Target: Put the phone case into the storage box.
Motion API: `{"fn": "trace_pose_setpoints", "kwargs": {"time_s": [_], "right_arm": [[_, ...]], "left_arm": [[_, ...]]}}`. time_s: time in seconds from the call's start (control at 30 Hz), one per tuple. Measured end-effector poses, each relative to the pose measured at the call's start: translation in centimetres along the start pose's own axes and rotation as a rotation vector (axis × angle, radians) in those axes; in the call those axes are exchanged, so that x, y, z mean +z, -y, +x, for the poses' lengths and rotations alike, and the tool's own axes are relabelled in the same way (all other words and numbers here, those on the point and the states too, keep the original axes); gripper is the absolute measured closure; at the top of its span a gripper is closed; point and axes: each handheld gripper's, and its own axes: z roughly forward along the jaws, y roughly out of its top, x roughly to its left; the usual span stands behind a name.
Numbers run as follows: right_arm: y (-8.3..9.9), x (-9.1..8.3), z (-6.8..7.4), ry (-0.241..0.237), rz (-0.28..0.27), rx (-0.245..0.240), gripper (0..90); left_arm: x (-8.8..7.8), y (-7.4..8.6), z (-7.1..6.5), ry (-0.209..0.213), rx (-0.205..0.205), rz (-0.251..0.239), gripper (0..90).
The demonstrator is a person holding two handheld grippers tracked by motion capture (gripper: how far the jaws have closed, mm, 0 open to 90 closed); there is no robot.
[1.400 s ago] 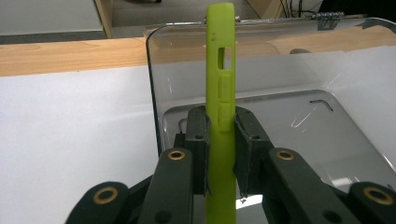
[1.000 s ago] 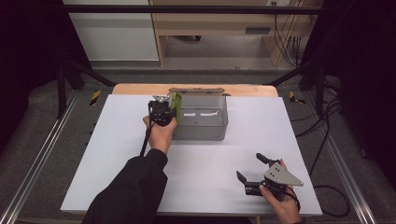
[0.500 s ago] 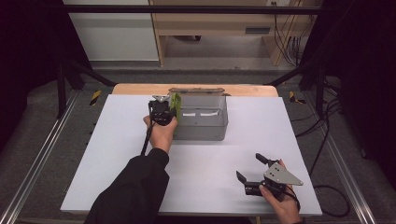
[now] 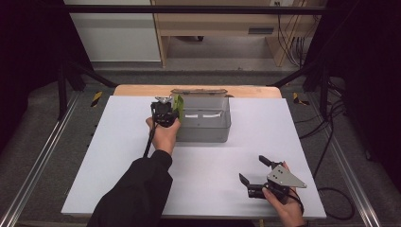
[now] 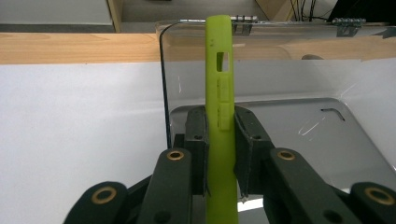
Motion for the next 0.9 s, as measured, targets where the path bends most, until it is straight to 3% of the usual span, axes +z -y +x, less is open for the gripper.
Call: {"fn": "trace_pose_setpoints", "kwargs": {"time_s": [0.9], "right_arm": [[0.09,0.08,0.01,0.001,0.009,0.012,5.2]], "left_arm": [[0.19,-0.04,0.00,-0.008,0.004,0.000,76.8]]}}
